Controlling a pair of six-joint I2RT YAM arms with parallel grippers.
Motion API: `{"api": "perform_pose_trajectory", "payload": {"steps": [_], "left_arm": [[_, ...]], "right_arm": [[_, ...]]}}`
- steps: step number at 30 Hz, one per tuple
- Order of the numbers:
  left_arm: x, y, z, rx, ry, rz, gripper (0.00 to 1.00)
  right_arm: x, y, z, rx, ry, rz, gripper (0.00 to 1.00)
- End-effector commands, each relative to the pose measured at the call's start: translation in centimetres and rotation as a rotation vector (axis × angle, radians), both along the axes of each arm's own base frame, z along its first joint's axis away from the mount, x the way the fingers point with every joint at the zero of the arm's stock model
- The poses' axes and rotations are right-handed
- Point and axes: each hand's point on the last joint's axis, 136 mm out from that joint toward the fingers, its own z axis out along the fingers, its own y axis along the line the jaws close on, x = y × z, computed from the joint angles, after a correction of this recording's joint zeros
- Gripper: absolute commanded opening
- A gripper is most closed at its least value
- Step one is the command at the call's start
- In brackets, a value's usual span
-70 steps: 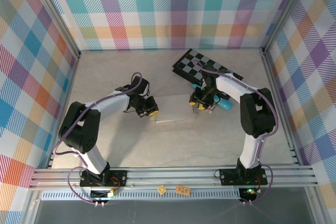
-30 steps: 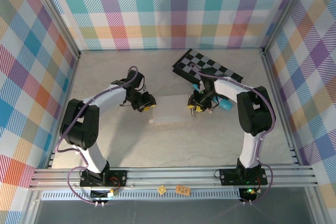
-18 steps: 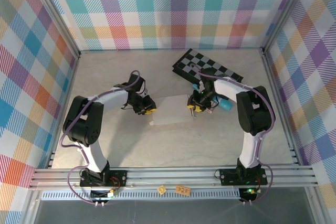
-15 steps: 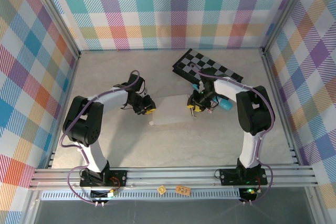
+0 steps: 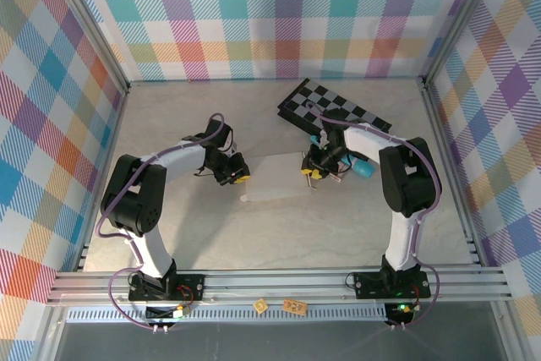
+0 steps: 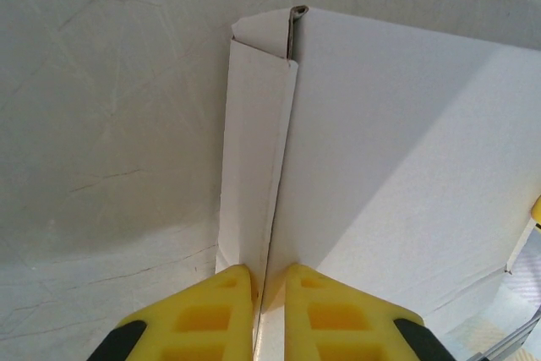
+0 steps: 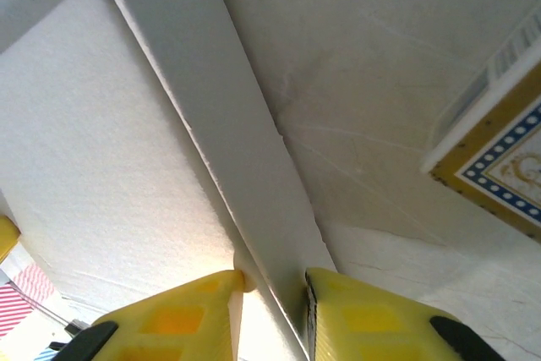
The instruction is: Fold the paper box
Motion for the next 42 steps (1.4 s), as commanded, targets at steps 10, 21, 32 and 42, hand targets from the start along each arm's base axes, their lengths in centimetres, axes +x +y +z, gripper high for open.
{"api": "perform_pose_trajectory", "payload": {"steps": [10,21,32,42], "left_arm": [[-0.8,-1.5,-2.5,-0.005,0.061,-0.010,0.07],[-1.6,-1.7,-3.5,0.002,0.084,-0.017,0.00],[-1.7,-1.3,-3.2,0.028,0.072,-0.043,0.00],[-1.0,-0.9,-1.7,-0.088,0.105,-0.085,0.00]], "right_arm": [[-1.9,3.9,-2.0,0.037,0.086,0.056,0.20],[-2.9,3.2,-3.8,-0.016,0.118,0.040,0.06],[-2.6,3.2,-3.1,-0.010,0.095,0.050,0.00],[-0.6,3.3,2.7,0.162,-0.017,0.114,0.44]]}}
